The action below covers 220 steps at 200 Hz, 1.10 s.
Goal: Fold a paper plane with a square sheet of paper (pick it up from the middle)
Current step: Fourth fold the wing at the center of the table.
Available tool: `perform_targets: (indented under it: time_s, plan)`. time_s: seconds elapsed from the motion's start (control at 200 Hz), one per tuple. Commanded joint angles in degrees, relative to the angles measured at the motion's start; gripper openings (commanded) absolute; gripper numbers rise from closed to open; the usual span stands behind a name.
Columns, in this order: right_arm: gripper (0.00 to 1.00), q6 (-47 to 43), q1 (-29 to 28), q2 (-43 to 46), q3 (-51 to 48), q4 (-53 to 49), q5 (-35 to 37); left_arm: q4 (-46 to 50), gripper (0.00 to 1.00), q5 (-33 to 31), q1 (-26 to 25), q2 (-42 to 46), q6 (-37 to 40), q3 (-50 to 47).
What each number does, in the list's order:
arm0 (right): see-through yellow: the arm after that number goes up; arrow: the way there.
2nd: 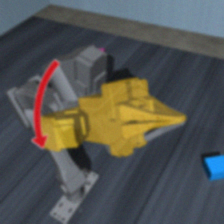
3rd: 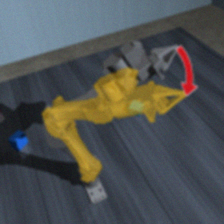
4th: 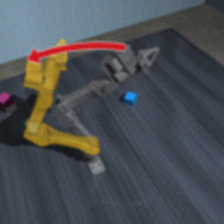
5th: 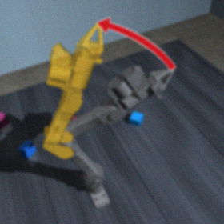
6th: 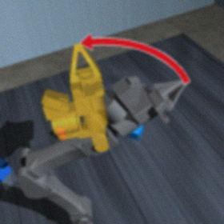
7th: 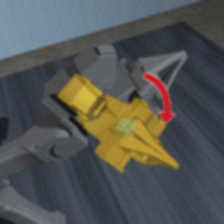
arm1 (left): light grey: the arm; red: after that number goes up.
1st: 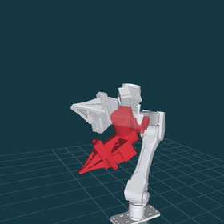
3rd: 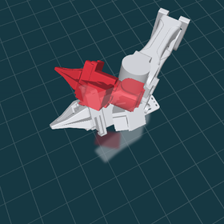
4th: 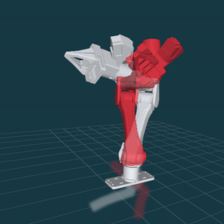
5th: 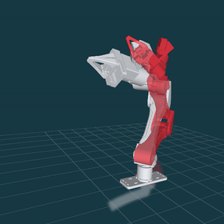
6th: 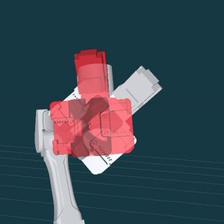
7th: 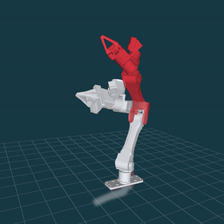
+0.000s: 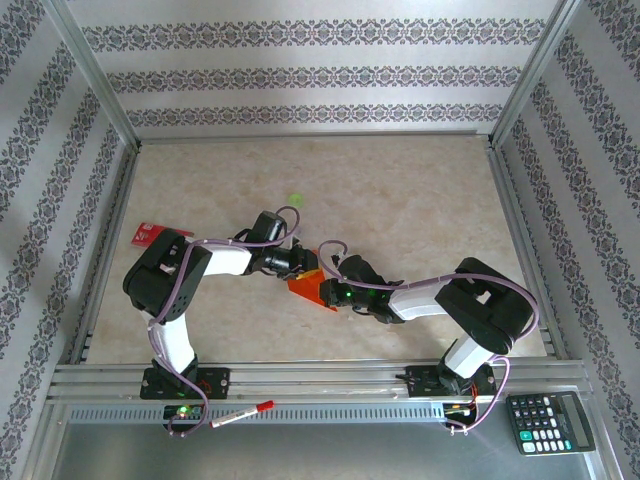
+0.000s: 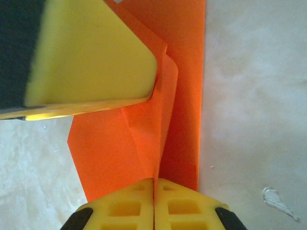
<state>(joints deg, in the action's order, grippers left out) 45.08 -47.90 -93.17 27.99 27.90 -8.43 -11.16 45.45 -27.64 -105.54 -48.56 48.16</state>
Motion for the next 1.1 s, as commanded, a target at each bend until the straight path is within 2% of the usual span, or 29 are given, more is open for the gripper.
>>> perform_targets:
  time_s: [0.0, 0.465, 0.63, 1.094]
  plan:
    - [0.07, -0.5, -0.9, -2.7, -0.4, -4.5, -0.7, 1.7, 0.26, -0.4, 0.4, -1.8, 1.9, 0.8]
    - [0.08, -0.5, -0.9, -1.9, -0.6, -4.8, -0.7, 2.4, 0.26, -0.8, 1.1, -3.1, 3.2, 0.7]
    - [0.12, -1.0, -0.7, 0.3, -1.3, -5.1, -1.6, 4.5, 0.25, -2.6, 1.2, -3.4, 5.6, 0.4]
    - [0.18, -0.1, -0.5, 5.1, -0.7, -7.5, -3.3, 2.8, 0.26, -1.9, 1.2, -4.1, 5.1, -0.2]
